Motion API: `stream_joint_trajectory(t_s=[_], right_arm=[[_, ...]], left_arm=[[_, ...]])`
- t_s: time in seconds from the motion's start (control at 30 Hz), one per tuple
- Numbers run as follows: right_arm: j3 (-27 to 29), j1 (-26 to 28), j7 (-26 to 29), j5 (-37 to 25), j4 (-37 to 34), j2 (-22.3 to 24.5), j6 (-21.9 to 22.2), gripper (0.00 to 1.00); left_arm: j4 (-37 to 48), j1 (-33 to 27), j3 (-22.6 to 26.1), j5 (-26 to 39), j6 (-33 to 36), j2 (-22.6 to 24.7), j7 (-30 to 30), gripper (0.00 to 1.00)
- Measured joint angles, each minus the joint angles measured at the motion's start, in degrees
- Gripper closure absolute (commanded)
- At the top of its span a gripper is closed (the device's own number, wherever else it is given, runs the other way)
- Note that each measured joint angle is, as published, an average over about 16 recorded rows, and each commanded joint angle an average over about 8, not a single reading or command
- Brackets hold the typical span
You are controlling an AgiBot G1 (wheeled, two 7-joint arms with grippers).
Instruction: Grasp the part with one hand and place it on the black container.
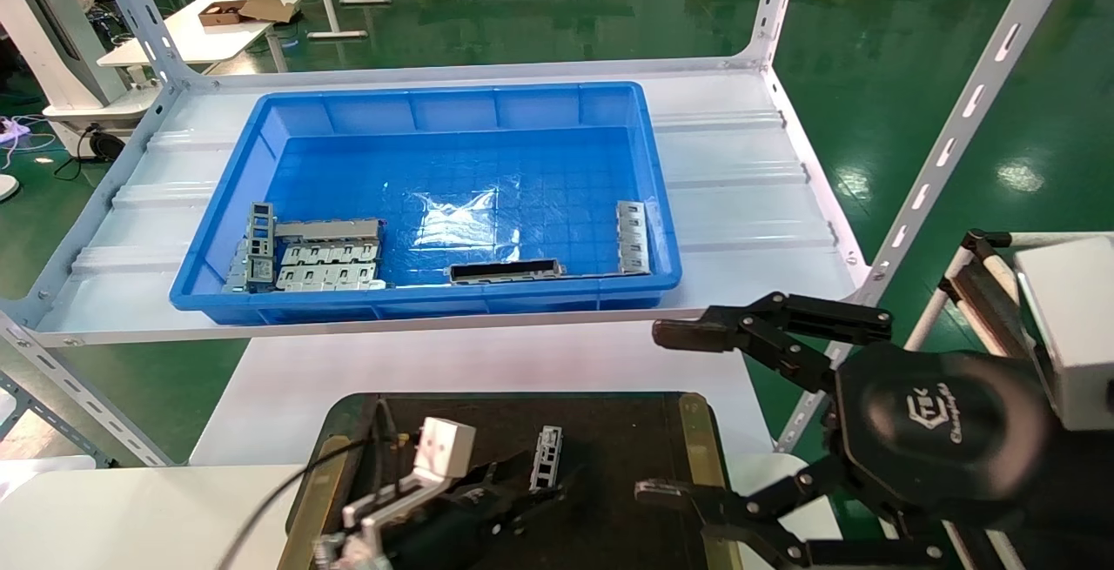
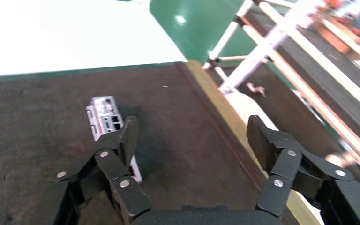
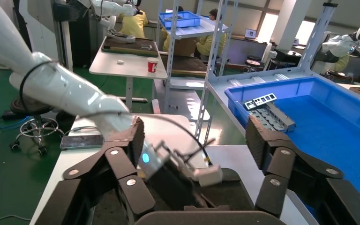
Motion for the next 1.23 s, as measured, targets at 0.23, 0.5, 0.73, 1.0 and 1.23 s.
stream_joint_trajectory(t_s=[0.23,0.5,0.73,1.0,1.23], right_arm=[[-0.01,0.0,-0.01,0.01,0.0,0.01,0.01,0.0],[-0.03,0.01,-0.01,0.02,0.0,0.01,0.01,0.0],[-0.04,0.01,-0.02,0.03,0.0,0.02,0.02,0.0],[-0.06,0.01,-0.03,0.04,0.0,0.02,0.02,0.0],[-0.06,0.02,-0.03,0.04,0.0,0.03,0.03,0.0]], left_arm=[[-2.59,1.21,-4.34,-5.43,12.64,-7.34,7.05,0.0],[-0.77,0.96,-8.61,-11.45,26.66,-12.58,16.05,0.0],[1.22,-0.75,-10.81,-15.08,36.58,-15.5,21.22,0.0],[1.71,-3.53,-12.04,-17.17,44.49,-18.49,23.42,0.0],[1.57,-4.82,-12.33,-17.58,47.21,-19.77,23.76,0.0]])
